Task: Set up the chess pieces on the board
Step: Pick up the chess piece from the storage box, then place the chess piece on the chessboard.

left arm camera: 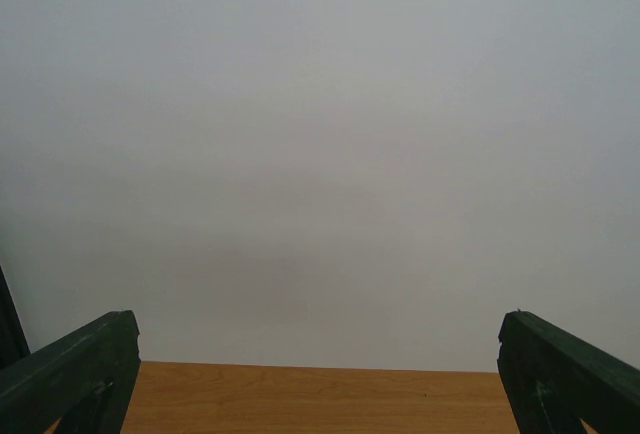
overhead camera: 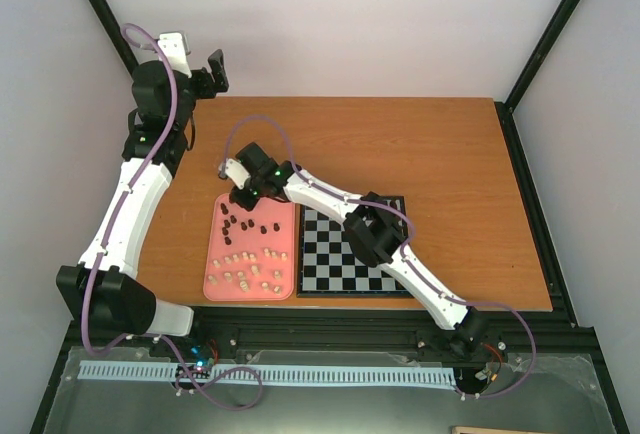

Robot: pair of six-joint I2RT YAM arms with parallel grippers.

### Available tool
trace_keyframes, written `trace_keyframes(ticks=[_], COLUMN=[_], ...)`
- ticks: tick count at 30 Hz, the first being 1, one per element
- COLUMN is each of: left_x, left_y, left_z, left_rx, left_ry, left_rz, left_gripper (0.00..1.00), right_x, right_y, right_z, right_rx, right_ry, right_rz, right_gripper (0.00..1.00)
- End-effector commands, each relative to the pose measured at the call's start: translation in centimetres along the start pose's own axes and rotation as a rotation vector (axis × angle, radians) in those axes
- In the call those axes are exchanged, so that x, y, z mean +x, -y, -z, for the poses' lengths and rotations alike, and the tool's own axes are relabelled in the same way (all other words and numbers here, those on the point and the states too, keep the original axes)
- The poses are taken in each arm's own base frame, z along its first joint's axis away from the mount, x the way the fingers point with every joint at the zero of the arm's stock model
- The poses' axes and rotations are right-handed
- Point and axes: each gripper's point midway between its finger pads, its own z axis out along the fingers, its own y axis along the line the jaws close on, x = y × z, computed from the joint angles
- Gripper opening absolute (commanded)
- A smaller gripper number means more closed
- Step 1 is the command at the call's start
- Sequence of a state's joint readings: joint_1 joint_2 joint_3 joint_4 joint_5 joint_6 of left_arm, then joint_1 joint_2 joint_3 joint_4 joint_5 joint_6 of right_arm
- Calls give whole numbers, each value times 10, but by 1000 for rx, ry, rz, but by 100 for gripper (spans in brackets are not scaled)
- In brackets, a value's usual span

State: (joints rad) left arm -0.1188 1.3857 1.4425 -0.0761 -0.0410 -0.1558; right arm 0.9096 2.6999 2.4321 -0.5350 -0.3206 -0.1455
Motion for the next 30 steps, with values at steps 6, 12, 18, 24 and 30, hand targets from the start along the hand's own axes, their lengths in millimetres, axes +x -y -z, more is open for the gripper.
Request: trace_keyframes(ticks=[6,12,18,24,30], left_x=[-13,-14,-14,-14,-6], left_y=[1,0,-1,2,9], left_z=[4,5,5,5,-4], left_rx=[-3,-11,-15,2,44], left_ry=[34,39,35,33,8], left_rz=[-22,-30,-31,-20,-6], left_gripper=[100,100,100,100,100], right_x=[-16,-45,-41,5,70], right_y=[4,9,25,51,61], right_z=[14,67,137,211,288], right_rx=[72,168,339,528,707], right_ry=[13,63,70,26,-44], right_rz=[31,44,-11,-152,-329], right_gripper=[3,3,3,3,3])
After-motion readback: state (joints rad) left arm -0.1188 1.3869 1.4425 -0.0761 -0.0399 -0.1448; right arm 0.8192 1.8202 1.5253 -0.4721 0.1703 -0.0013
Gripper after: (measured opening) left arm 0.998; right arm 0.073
